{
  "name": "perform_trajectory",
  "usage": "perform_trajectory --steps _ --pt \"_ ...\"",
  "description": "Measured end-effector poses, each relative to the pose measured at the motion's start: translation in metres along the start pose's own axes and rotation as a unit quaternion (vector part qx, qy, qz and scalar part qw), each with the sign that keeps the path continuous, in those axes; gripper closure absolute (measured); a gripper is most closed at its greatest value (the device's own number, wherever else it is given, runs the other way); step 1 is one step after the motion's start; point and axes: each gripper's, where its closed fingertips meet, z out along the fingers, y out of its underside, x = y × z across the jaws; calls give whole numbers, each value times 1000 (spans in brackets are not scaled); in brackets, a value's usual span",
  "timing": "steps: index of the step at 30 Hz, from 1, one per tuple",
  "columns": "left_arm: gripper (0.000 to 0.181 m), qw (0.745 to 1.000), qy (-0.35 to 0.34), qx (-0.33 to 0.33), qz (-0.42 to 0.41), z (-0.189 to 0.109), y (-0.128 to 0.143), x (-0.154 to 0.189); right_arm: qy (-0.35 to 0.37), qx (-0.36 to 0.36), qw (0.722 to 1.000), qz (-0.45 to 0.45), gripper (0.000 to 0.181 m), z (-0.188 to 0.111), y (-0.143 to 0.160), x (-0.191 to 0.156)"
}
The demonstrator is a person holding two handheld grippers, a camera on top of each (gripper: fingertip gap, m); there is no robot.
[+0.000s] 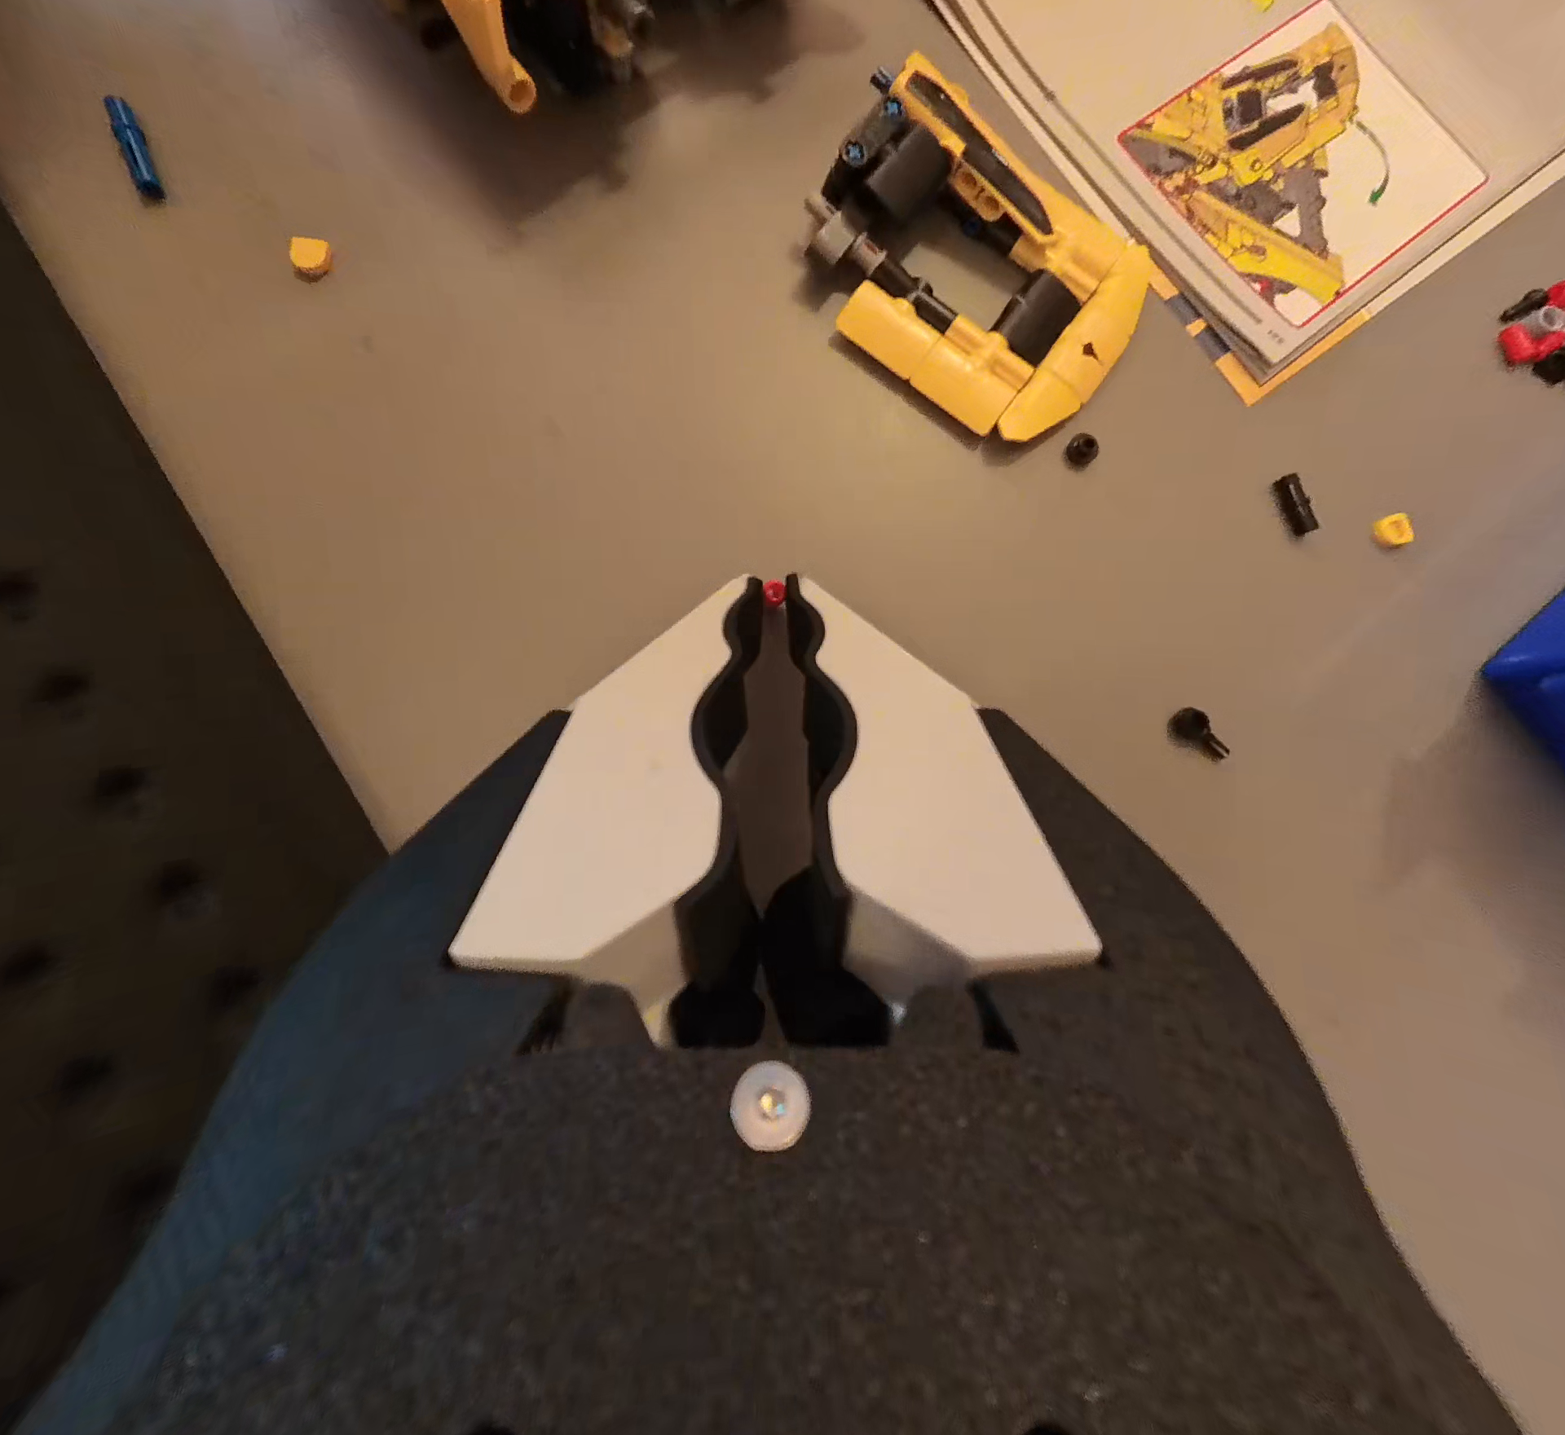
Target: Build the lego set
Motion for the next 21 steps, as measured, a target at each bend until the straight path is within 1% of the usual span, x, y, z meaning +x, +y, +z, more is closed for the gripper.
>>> perform_trajectory --steps 9,16,18,21 --pt "166 1000 2 0 0 0 0 1 2 -4 1000 12 175 0 3 1" --pt "166 1000 3 -1 -1 0 1 1 2 -12 1000 8 171 1 5 0" --pt "166 1000 4 -1 -1 0 1 1 1 -20 1000 4 170 -1 6 1" --pt "166 1000 6 -1 -2 0 1 2 2 -50 998 -23 169 -5 8 5"
